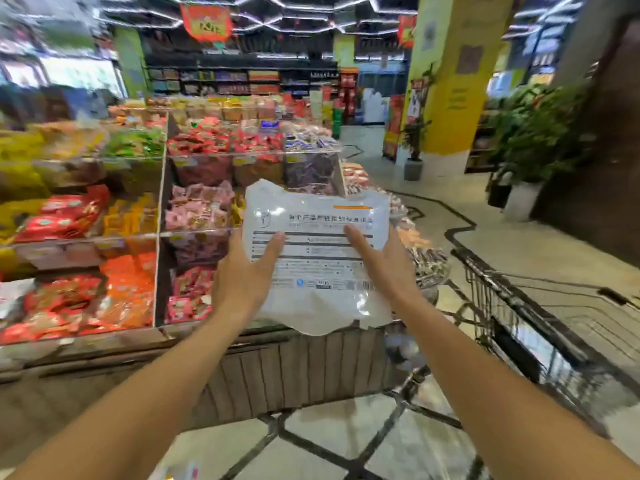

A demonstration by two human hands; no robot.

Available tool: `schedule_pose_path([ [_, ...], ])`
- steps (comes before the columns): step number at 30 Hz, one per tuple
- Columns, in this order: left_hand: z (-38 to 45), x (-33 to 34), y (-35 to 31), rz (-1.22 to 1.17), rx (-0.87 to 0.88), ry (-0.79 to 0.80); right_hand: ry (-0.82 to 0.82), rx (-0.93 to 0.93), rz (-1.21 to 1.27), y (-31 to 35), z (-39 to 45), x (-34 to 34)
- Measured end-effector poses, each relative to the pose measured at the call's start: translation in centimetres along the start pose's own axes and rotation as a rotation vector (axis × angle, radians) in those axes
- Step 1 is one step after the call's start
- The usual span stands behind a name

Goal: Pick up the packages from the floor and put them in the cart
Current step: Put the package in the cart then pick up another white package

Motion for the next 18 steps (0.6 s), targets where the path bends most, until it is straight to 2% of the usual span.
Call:
schedule_pose_path([
  [11, -4.7, 31.4, -18.5, -0.15, 0.142, 0.298, -0.388, 0.17, -0.138, -9.8, -6.5, -33.5],
  [18, -6.4, 47.6, -26.9, -0.224, 0.229, 0.464, -0.584, 0.255, -0.154, -15.5, -9.4, -49.0],
])
Point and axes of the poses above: each hand's wrist, its own z-axis towards the middle knuckle, its own x-axis out of the palm, y = z × x, the point moved 2 cm from there along z, towards the middle knuckle, and after that the axes turned 9 degrees about y, right-handed, at the moved point
